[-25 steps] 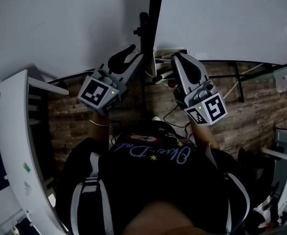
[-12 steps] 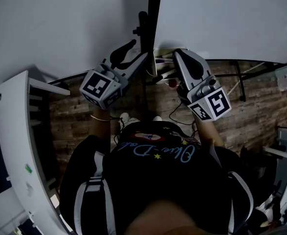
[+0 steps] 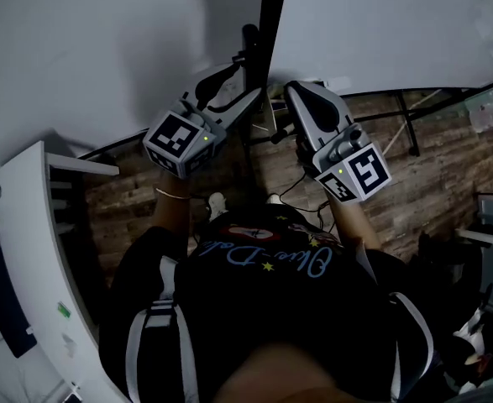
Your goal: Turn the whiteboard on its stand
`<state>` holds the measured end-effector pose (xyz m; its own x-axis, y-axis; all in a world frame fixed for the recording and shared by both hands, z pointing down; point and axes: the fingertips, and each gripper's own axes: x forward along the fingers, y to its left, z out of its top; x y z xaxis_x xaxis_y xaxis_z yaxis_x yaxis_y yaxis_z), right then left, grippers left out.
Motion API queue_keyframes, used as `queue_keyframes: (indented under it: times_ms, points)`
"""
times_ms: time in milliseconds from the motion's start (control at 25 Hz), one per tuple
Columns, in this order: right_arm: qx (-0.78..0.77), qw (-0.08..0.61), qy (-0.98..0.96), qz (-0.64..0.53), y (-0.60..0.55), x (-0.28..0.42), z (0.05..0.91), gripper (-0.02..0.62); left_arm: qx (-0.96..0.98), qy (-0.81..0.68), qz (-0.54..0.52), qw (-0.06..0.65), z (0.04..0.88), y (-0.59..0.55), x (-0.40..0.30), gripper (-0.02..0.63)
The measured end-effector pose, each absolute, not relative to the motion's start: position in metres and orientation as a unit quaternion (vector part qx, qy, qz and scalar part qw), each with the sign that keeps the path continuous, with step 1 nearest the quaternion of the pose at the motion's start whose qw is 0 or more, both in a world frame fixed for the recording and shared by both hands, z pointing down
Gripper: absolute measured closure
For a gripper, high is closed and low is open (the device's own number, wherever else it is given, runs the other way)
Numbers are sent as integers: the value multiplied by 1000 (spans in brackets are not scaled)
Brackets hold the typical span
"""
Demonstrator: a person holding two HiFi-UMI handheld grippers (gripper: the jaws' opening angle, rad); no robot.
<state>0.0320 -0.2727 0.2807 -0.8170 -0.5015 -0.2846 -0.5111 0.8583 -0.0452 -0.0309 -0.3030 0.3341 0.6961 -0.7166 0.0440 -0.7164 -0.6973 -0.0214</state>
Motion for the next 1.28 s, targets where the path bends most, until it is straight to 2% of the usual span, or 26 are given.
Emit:
queue_keyframes:
  times_ms: [360,1280]
  points:
    - [-312,120,942,18,-279,29,287,579,-937,348,-30,-10,338,-310,-25,393]
    - [-369,109,923,23,-309,18,294,580,-951,306,-33,-19,340,-316,-15,408]
